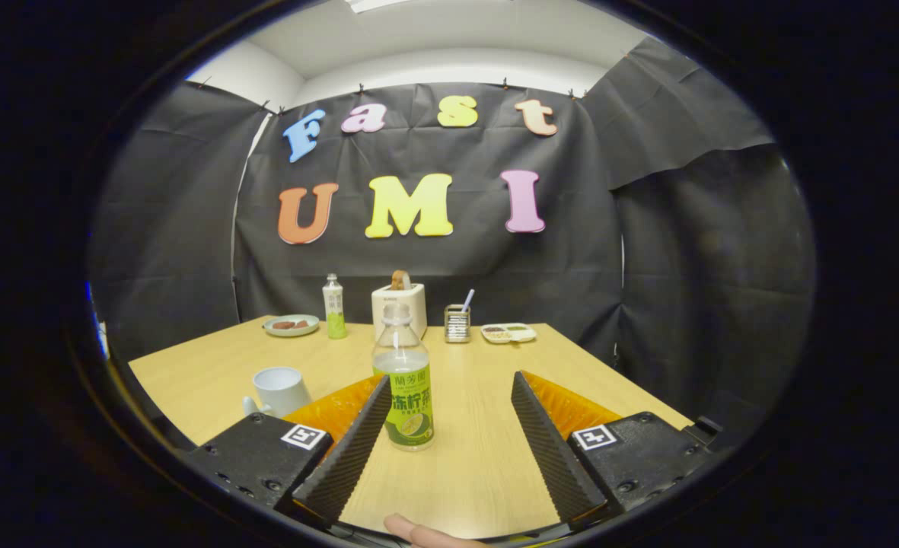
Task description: Take the bottle from table, then pour the juice into the cup, finally place the bottle on the coaster
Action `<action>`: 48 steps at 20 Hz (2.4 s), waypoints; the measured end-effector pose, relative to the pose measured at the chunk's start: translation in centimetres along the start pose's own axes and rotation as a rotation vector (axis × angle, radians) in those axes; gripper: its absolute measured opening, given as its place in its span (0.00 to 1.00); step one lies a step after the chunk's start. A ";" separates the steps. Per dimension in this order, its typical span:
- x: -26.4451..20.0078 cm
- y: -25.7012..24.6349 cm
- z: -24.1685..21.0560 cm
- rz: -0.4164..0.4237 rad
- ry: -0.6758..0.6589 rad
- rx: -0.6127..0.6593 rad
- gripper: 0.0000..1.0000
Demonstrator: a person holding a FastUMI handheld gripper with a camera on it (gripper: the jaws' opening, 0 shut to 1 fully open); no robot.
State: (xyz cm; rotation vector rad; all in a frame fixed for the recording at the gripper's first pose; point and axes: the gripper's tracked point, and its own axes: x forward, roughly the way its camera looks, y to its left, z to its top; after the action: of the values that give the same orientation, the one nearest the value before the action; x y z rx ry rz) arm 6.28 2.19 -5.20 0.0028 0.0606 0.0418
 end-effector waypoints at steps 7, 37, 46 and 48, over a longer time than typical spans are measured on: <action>4.7 2.8 -1.7 0.060 0.002 -0.023 1.00; 12.5 4.8 -3.3 0.026 -0.047 -0.010 0.84; 8.3 4.3 -0.6 0.015 -0.054 -0.041 0.80; 6.9 4.0 0.2 0.008 -0.057 -0.051 0.80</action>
State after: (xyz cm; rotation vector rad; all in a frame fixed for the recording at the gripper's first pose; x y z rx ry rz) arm 12.97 6.47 -5.43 -0.0468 0.0024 0.0510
